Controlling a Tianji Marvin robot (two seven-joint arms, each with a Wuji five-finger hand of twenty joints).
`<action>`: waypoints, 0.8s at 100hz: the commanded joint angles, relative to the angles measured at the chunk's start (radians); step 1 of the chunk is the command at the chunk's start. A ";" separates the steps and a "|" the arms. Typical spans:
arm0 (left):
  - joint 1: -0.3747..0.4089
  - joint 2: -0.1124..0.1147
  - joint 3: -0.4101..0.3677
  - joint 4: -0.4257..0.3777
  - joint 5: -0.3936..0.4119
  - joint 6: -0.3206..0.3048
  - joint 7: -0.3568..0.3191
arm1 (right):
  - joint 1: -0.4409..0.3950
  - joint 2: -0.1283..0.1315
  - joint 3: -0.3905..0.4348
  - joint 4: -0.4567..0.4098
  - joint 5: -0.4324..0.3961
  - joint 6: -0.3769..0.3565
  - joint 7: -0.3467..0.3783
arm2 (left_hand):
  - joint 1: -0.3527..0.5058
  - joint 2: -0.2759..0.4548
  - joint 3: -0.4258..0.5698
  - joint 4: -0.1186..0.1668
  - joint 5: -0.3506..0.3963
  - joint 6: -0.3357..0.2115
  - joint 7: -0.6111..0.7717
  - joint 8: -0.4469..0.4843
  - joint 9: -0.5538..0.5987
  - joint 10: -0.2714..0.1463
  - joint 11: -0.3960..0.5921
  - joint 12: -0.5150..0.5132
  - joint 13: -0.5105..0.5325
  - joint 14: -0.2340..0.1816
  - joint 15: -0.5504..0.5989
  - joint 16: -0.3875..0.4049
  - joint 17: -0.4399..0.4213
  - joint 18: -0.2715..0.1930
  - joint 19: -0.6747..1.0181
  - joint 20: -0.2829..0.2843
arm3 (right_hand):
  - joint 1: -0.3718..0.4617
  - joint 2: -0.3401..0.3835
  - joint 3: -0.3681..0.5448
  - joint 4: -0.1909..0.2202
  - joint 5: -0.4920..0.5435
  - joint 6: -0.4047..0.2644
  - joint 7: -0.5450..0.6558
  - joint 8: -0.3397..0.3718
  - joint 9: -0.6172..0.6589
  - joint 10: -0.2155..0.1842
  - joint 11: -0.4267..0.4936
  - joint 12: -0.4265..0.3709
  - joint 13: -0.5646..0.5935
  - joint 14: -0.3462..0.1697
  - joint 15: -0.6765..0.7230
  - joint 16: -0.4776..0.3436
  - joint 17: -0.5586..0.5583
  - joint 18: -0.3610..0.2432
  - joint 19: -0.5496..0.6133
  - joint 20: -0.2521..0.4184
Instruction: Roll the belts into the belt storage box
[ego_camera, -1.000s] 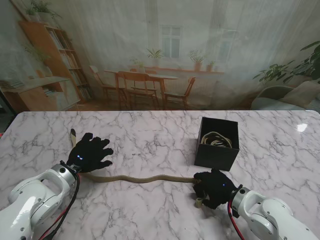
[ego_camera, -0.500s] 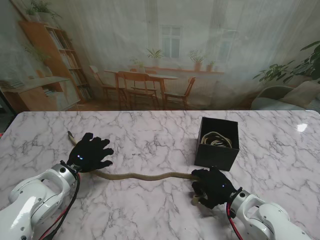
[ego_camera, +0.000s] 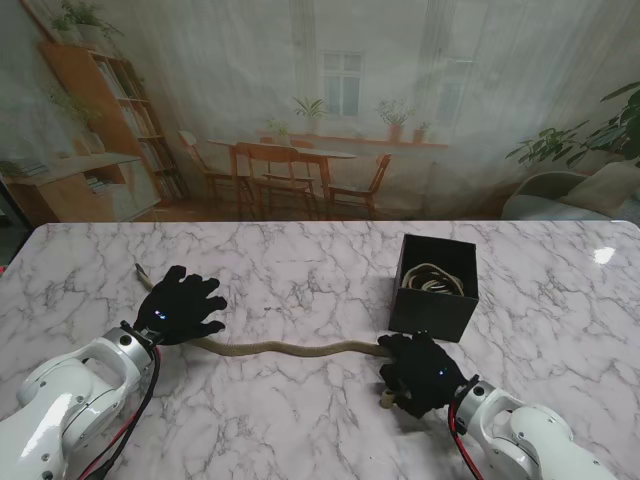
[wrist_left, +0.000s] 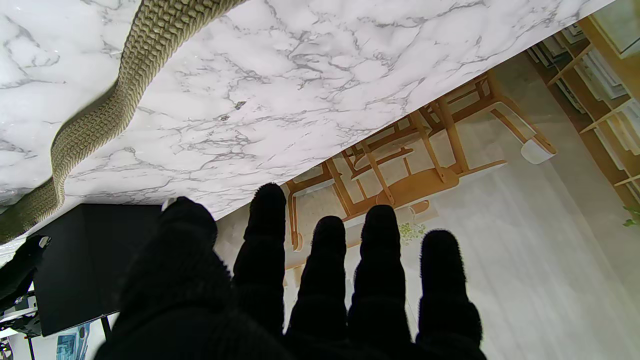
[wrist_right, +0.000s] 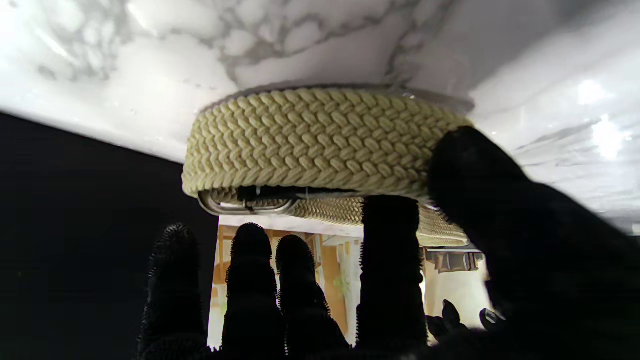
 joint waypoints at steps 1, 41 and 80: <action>0.001 -0.002 0.002 0.000 -0.001 0.001 -0.014 | 0.001 0.004 -0.005 0.014 -0.005 0.003 -0.019 | -0.024 0.036 -0.016 -0.009 0.015 0.005 -0.015 0.002 -0.042 0.024 -0.022 -0.009 -0.022 0.017 -0.025 -0.010 -0.020 0.043 -0.028 0.005 | -0.018 0.040 0.028 -0.008 0.023 -0.062 0.059 0.022 -0.030 -0.007 0.020 0.003 -0.030 -0.013 0.004 -0.017 -0.020 -0.022 0.018 -0.005; 0.000 -0.002 0.003 0.001 -0.002 0.001 -0.017 | 0.017 0.000 -0.025 0.029 0.005 0.097 0.019 | -0.027 0.037 -0.017 -0.009 0.015 0.006 -0.015 0.000 -0.043 0.023 -0.022 -0.009 -0.022 0.017 -0.025 -0.010 -0.021 0.044 -0.029 0.006 | 0.011 0.034 0.029 -0.011 0.031 -0.004 0.067 0.014 -0.092 0.084 0.071 0.014 0.109 0.115 -0.048 -0.058 0.065 0.053 0.028 -0.013; -0.069 0.003 0.065 0.061 -0.058 -0.023 -0.126 | 0.022 0.005 -0.033 0.034 -0.014 0.100 0.023 | -0.045 0.046 -0.021 -0.008 -0.120 0.019 -0.116 -0.085 -0.070 0.014 -0.044 -0.026 -0.027 0.021 -0.036 -0.019 -0.010 0.032 -0.031 0.004 | 0.013 0.052 0.008 -0.005 0.018 -0.010 0.067 0.014 0.044 -0.041 0.088 0.027 0.223 -0.065 0.192 0.152 0.144 0.046 0.169 0.116</action>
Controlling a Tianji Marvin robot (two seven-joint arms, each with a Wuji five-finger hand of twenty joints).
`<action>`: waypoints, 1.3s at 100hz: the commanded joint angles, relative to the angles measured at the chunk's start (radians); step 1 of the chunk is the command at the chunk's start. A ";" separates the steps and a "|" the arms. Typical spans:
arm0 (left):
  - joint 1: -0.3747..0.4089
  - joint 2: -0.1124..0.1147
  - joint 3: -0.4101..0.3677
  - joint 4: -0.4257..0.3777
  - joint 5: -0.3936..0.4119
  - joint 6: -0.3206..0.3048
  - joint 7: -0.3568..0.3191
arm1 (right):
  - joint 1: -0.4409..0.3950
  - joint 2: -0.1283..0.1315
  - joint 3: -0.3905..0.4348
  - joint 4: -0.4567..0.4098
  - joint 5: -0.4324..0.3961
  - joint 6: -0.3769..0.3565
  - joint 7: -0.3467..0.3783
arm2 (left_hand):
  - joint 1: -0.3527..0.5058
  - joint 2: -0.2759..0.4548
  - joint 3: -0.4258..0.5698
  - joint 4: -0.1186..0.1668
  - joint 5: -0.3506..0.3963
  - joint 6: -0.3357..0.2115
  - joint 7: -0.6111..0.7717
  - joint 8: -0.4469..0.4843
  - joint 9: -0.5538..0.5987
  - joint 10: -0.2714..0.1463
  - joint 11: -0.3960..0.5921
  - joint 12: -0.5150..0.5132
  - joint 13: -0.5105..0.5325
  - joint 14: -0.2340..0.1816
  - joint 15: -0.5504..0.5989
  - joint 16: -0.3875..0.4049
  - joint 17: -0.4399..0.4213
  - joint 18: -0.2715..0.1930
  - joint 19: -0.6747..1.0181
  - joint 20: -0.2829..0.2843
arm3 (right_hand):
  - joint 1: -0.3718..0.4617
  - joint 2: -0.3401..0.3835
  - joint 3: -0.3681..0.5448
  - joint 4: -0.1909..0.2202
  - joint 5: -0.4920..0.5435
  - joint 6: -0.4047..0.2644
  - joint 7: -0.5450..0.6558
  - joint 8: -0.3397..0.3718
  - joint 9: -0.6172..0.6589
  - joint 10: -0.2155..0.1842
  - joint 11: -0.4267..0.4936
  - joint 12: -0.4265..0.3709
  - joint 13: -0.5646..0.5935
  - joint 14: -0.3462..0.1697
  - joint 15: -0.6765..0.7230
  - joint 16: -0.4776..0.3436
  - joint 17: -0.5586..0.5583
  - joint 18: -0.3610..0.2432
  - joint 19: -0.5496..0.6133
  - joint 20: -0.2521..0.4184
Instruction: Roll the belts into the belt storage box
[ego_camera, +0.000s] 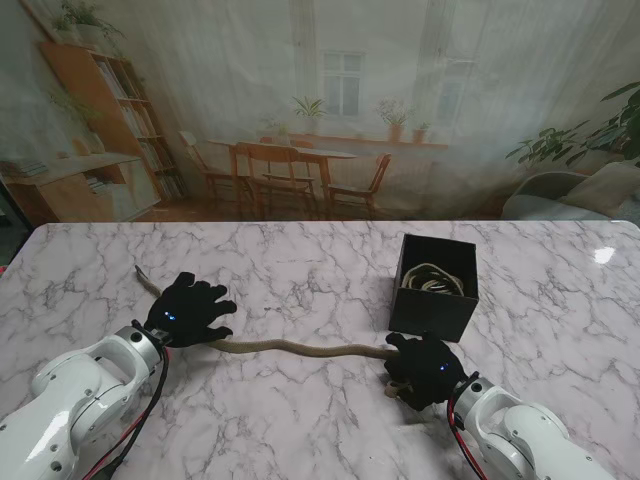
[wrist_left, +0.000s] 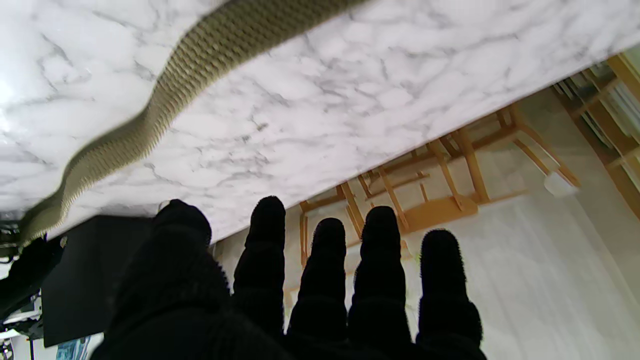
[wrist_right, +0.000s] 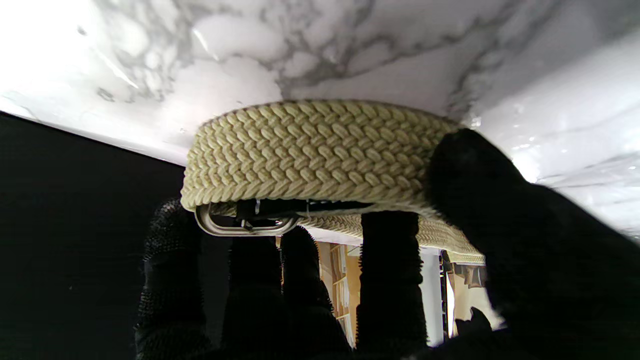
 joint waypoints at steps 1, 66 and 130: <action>-0.026 0.000 0.017 0.026 -0.001 -0.019 -0.056 | -0.006 0.004 0.001 0.006 -0.014 -0.003 0.012 | -0.017 0.034 -0.014 -0.008 -0.060 0.011 -0.050 -0.040 -0.062 0.013 -0.040 -0.032 -0.017 0.020 -0.041 -0.024 -0.008 0.031 -0.034 0.001 | 0.013 0.041 0.010 -0.005 0.018 -0.013 0.043 0.010 0.002 -0.006 0.010 0.011 0.002 -0.034 0.061 0.015 -0.016 0.017 0.006 0.013; -0.202 0.024 0.188 0.174 -0.019 -0.019 -0.272 | -0.001 0.008 -0.002 0.007 -0.038 -0.002 0.000 | 0.013 -0.153 0.037 0.003 0.044 -0.029 0.052 -0.056 -0.179 0.032 -0.046 -0.119 -0.053 0.004 -0.042 -0.067 0.008 -0.012 -0.038 -0.004 | 0.006 0.040 0.014 -0.011 0.024 -0.015 0.042 0.012 -0.018 0.032 0.000 0.010 -0.156 0.004 -0.017 -0.034 -0.088 -0.023 -0.036 0.020; -0.101 0.031 0.088 0.144 0.110 -0.018 -0.287 | -0.012 -0.004 -0.008 -0.019 -0.003 0.110 0.065 | 0.261 -0.160 0.079 0.000 0.145 -0.040 0.466 0.209 -0.055 -0.001 0.053 -0.005 -0.022 -0.016 -0.009 -0.020 0.015 -0.028 0.042 -0.007 | 0.023 0.054 0.002 -0.019 0.027 0.043 0.041 0.017 0.237 0.056 -0.035 -0.010 -0.156 0.065 -0.085 -0.134 -0.155 -0.001 -0.110 -0.054</action>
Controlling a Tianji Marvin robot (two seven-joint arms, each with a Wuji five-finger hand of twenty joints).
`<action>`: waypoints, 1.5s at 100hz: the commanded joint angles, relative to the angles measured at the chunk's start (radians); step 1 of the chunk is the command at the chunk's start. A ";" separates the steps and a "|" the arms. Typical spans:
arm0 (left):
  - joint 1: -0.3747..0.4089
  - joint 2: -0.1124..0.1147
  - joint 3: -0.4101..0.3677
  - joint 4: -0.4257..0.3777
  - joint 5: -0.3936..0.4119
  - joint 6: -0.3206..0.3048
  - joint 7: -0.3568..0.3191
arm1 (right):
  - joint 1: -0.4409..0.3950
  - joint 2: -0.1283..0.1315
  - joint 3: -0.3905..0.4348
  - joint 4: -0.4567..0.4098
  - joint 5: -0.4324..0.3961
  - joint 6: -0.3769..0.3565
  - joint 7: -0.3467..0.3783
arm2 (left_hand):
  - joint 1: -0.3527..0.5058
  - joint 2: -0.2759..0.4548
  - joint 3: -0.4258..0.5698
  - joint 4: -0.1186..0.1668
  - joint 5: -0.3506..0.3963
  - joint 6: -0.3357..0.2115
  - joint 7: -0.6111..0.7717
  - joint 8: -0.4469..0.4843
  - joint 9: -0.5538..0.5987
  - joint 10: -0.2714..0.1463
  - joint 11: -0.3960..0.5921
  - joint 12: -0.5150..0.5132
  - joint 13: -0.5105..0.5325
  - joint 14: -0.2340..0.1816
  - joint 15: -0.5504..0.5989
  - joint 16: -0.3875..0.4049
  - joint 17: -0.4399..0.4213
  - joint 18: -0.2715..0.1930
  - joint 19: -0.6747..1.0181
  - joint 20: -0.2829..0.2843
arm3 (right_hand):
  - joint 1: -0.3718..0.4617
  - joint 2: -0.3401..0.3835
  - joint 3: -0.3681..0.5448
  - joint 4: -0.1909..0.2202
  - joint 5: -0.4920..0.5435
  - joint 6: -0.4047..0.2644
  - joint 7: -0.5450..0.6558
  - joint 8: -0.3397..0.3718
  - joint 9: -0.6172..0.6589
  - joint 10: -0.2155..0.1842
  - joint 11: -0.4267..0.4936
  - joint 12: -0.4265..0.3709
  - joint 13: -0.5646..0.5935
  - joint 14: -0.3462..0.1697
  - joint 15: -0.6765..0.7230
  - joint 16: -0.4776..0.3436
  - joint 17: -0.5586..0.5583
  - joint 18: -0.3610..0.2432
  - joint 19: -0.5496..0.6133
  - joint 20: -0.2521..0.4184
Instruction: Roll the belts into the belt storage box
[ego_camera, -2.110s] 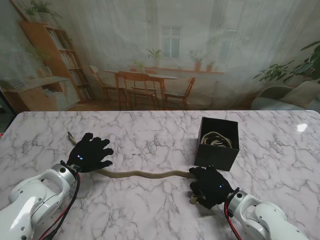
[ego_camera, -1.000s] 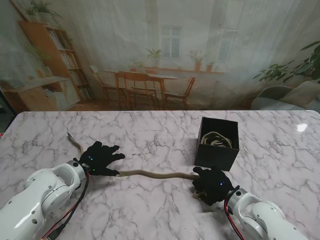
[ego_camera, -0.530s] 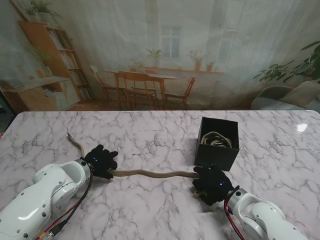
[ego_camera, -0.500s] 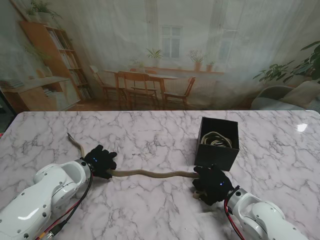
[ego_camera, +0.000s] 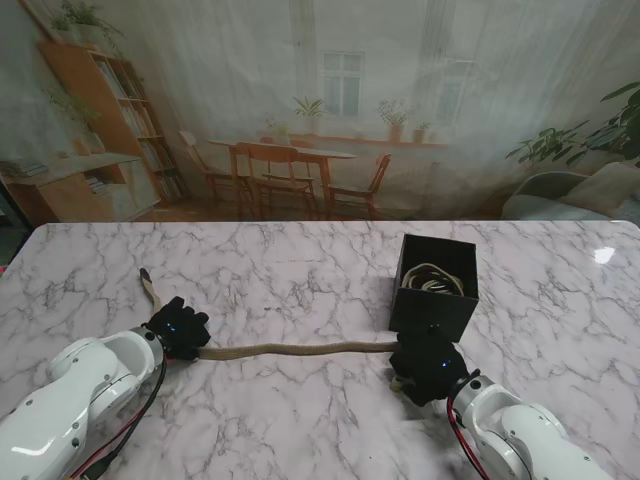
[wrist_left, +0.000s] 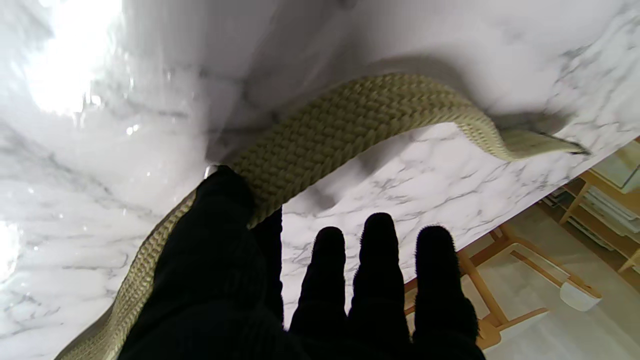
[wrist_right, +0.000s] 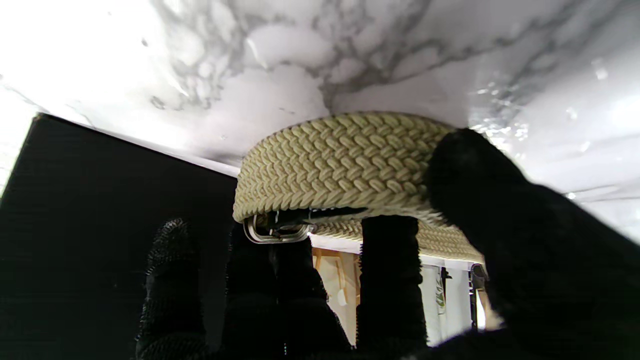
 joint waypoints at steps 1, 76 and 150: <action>0.028 0.007 -0.013 -0.010 0.007 -0.005 -0.003 | -0.008 -0.003 -0.004 0.006 0.005 0.014 0.011 | 0.047 0.012 0.032 0.003 0.009 0.014 0.035 0.017 0.026 -0.001 0.016 0.015 0.012 0.001 0.021 0.012 -0.013 0.010 0.025 0.006 | 0.025 0.055 0.002 -0.012 0.026 0.043 0.043 0.018 0.103 -0.016 0.013 0.006 0.028 0.021 -0.038 -0.022 -0.013 0.015 -0.017 -0.018; 0.136 -0.011 -0.123 -0.162 -0.048 -0.093 0.144 | 0.051 -0.015 -0.078 0.091 0.065 0.000 -0.120 | -0.153 0.124 -0.046 -0.006 -0.041 0.031 -0.208 -0.078 0.025 0.017 -0.039 -0.001 -0.002 0.026 -0.003 -0.005 -0.035 0.048 -0.017 -0.006 | 0.113 0.171 -0.085 -0.030 -0.145 -0.072 -0.373 -0.004 0.813 -0.368 0.397 0.251 0.524 -0.220 0.180 0.200 0.284 -0.122 0.188 0.110; 0.128 -0.015 -0.113 -0.184 -0.061 -0.103 0.196 | 0.080 -0.018 -0.096 0.124 0.111 -0.075 -0.127 | -0.158 0.131 -0.046 -0.006 -0.034 0.030 -0.248 -0.053 0.025 0.016 -0.045 -0.001 0.001 0.026 -0.004 -0.004 -0.040 0.058 -0.033 -0.002 | 0.184 0.217 -0.119 -0.050 0.055 -0.047 -0.238 -0.124 0.914 -0.346 0.226 0.198 0.595 -0.260 0.163 0.206 0.322 -0.164 0.205 0.093</action>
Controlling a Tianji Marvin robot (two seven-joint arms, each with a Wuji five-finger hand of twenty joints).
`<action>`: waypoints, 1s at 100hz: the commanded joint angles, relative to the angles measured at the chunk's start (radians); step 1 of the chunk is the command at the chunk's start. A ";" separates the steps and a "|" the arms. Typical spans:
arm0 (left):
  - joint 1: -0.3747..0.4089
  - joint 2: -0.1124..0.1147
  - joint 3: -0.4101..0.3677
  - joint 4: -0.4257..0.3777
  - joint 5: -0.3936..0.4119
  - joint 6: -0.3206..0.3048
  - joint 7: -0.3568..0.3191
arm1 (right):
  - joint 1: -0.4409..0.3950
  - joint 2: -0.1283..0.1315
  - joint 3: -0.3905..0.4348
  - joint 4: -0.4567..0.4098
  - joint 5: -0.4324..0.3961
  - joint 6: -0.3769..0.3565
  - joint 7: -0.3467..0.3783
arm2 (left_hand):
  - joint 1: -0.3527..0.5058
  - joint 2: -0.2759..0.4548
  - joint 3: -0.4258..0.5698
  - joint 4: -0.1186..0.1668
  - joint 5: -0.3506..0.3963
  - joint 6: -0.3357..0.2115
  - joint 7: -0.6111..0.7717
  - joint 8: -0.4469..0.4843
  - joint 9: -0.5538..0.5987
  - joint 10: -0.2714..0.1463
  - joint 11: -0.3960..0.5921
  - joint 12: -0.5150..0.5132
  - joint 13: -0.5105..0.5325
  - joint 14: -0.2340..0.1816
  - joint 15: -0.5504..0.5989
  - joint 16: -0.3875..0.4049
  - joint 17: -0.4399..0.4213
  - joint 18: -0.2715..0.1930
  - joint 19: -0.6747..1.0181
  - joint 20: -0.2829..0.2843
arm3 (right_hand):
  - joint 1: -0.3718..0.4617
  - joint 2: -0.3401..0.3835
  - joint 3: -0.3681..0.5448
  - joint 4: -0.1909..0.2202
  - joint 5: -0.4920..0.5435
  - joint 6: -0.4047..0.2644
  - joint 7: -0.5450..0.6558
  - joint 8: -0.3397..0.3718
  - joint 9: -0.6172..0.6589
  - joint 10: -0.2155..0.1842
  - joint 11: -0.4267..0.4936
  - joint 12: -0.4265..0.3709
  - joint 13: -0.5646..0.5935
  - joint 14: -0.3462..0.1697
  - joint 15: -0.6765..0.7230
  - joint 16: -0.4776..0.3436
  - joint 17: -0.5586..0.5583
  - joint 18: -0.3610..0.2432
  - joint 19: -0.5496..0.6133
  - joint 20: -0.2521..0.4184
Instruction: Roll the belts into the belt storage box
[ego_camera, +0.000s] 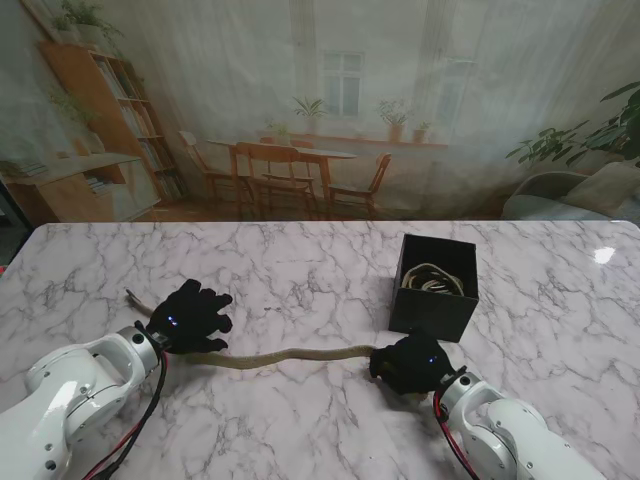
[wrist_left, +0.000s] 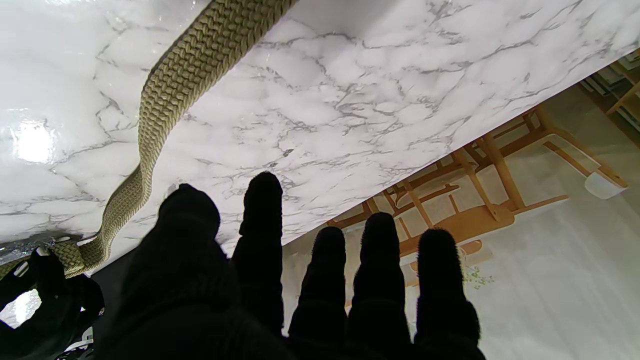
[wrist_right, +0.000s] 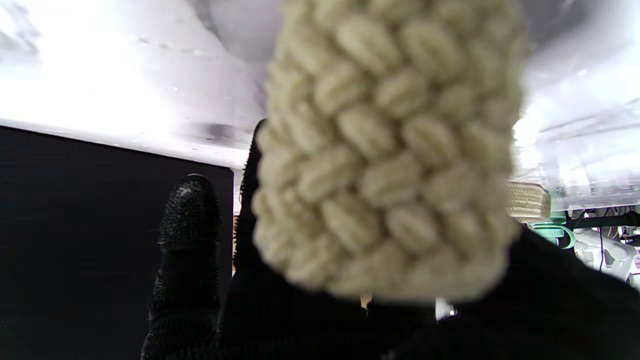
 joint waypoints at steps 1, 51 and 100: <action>-0.002 -0.002 0.005 -0.001 0.000 -0.003 -0.010 | -0.013 0.001 -0.001 0.005 0.002 -0.002 0.027 | -0.001 0.033 -0.012 -0.006 0.005 0.019 -0.014 0.009 0.014 0.016 -0.021 -0.001 0.002 0.021 -0.004 -0.004 -0.017 0.044 -0.029 -0.002 | 0.044 -0.034 0.047 -0.010 0.061 0.132 0.089 0.034 0.031 -0.119 -0.071 -0.033 -0.022 -0.109 -0.096 -0.053 -0.022 -0.032 -0.009 -0.005; -0.063 -0.007 0.085 0.050 -0.044 0.075 -0.016 | -0.107 0.032 0.161 -0.286 0.009 -0.103 0.572 | -0.016 0.066 -0.015 -0.007 0.006 0.028 -0.029 0.008 0.018 0.018 -0.023 0.000 0.002 0.023 -0.004 -0.002 -0.023 0.050 -0.041 -0.002 | -0.330 0.089 -0.172 0.172 -0.209 0.492 -0.370 0.305 -0.323 -0.103 -0.481 -0.307 -0.348 -0.199 -0.282 -0.263 -0.172 -0.095 -0.109 -0.051; -0.061 -0.009 0.089 0.055 -0.049 0.091 -0.008 | -0.124 0.060 0.214 -0.407 0.111 -0.131 0.889 | -0.019 0.066 -0.016 -0.007 0.007 0.029 -0.034 0.010 0.020 0.018 -0.024 0.001 0.002 0.024 -0.005 -0.002 -0.025 0.055 -0.049 0.000 | -0.126 -0.127 0.501 0.333 -0.441 0.564 -0.545 0.320 -0.589 -0.043 -0.633 -0.375 -0.528 -0.191 -0.441 -0.361 -0.307 -0.124 -0.257 -0.142</action>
